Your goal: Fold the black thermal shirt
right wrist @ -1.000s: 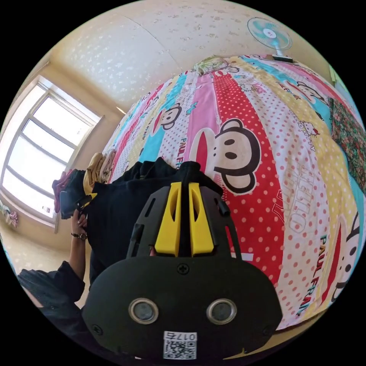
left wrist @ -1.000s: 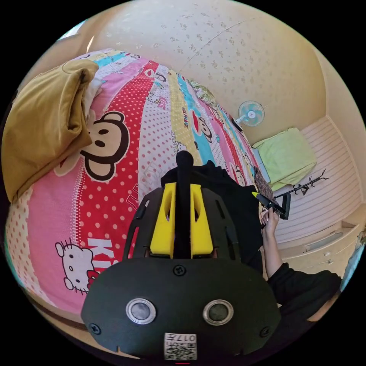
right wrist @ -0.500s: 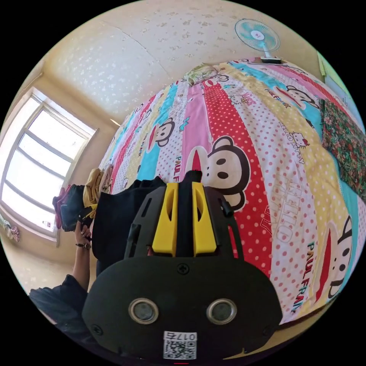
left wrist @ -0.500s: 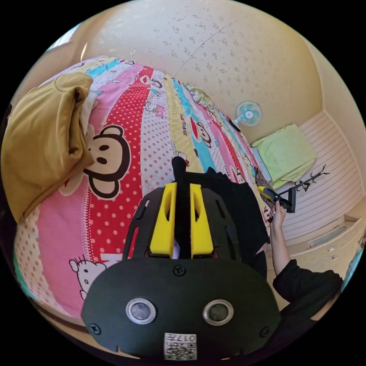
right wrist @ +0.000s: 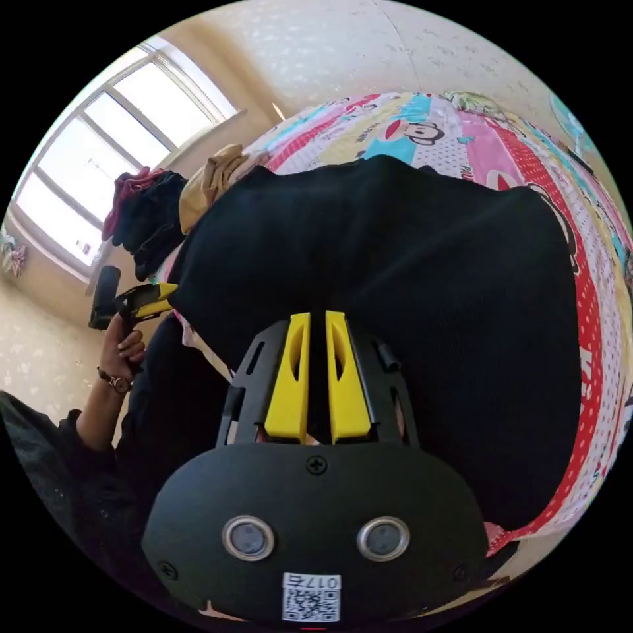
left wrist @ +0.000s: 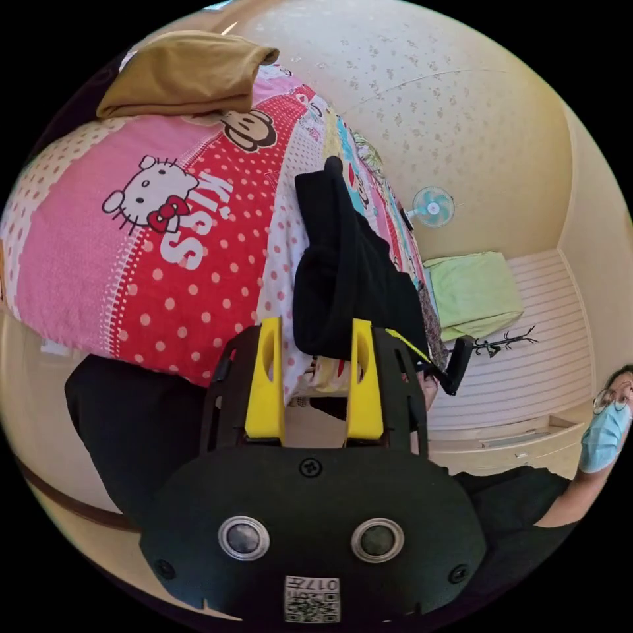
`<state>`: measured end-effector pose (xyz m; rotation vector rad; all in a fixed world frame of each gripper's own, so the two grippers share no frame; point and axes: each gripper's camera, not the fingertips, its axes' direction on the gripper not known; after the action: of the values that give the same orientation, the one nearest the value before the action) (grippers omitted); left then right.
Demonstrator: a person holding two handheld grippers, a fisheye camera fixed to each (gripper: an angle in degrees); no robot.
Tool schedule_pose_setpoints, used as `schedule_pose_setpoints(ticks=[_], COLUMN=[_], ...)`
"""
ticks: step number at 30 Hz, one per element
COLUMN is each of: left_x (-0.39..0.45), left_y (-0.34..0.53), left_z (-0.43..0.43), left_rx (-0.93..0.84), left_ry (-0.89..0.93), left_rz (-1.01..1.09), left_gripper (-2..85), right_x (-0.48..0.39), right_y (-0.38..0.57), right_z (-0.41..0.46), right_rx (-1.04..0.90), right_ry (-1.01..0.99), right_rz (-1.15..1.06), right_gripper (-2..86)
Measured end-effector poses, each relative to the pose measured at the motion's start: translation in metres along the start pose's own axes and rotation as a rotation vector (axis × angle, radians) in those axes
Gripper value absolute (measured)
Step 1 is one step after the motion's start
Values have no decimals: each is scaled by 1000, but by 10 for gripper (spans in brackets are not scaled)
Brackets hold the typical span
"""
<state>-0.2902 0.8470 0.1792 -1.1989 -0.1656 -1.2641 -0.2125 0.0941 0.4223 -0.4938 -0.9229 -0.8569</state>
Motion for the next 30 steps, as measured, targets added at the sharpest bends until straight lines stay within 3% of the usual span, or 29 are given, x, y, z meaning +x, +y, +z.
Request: schedule_pose_setpoints(ticks=[2,6,13,16,23,30], left_x=[0,0,12,71,284,350], left_y=[3,11,17,7,-7,48], left_z=[4,5,13,11,85,231], left_rx=[-19,-8,74,76,-133,-401], left_ry=[16,42,341,325,84,28], left_rz=[-33,-86,-130,-7,503,642], left_gripper=[138,135,66,63,55,66], right_x=[25,61,65,69,117,172], right_y=[15,12,22,28,82,161], right_z=[-8,-4,-3,-15,-96,-153], right_rx=[17,-62,-73,-51,309,612], right_ry=[-137,-343,-330,-294,-257,-267], right_rz=[121,139,145,163,315,526], right_gripper=[20,9,5,4,5,7])
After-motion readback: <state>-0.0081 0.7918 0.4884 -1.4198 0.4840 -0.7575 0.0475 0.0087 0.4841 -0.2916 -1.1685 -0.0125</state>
